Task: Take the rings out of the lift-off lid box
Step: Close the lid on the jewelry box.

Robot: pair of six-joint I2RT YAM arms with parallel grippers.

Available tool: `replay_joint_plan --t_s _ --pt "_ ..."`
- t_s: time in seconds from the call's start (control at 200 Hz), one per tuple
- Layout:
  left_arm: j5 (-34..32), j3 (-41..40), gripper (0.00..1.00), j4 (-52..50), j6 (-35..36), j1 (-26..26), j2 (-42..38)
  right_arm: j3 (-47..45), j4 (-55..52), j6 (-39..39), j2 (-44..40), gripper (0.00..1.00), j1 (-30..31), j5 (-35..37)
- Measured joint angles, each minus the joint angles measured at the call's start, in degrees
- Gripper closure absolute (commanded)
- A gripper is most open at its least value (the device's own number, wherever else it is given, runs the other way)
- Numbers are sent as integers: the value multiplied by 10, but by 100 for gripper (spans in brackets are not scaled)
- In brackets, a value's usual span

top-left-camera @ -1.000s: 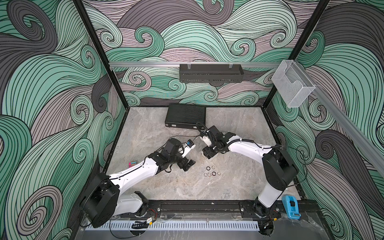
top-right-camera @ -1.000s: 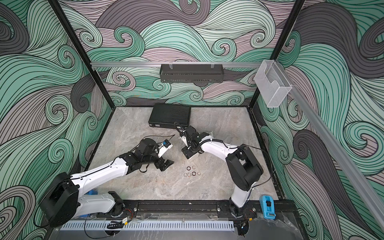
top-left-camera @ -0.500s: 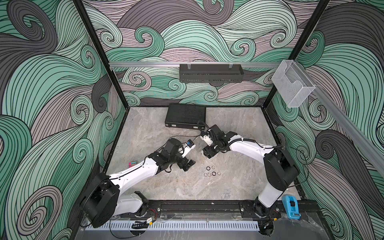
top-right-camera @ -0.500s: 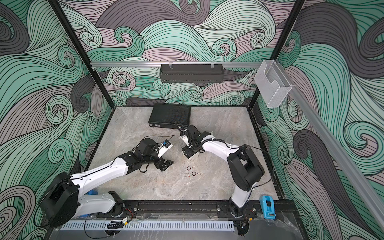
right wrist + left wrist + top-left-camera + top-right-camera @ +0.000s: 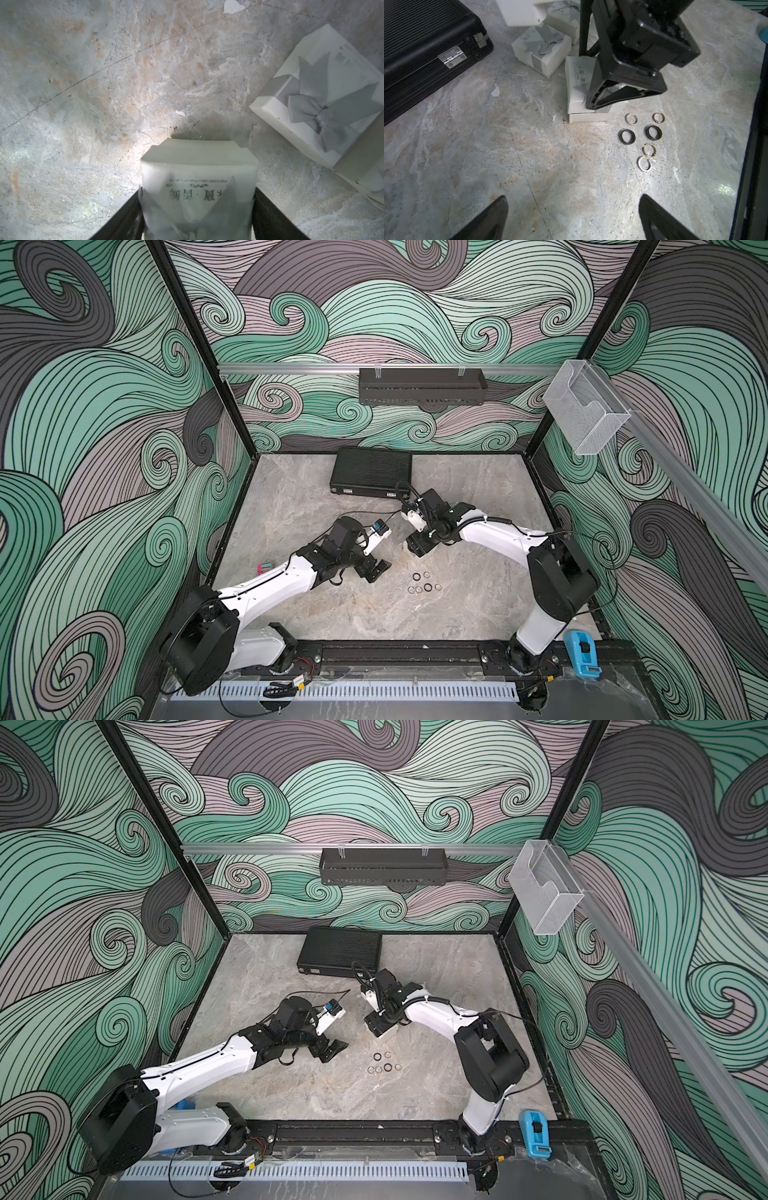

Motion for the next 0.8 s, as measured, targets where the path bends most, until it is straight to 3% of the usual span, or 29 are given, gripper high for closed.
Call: replay_joint_plan --t_s 0.406,0.511,0.621,0.801 --pt "2 0 1 0 0 0 0 0 0 0 3 21 0 0" --pt "2 0 1 0 0 0 0 0 0 0 5 15 0 0" --pt "2 0 1 0 0 0 0 0 1 0 4 1 0 0" --pt "-8 3 1 0 2 0 2 -42 16 12 -50 0 -27 -17"
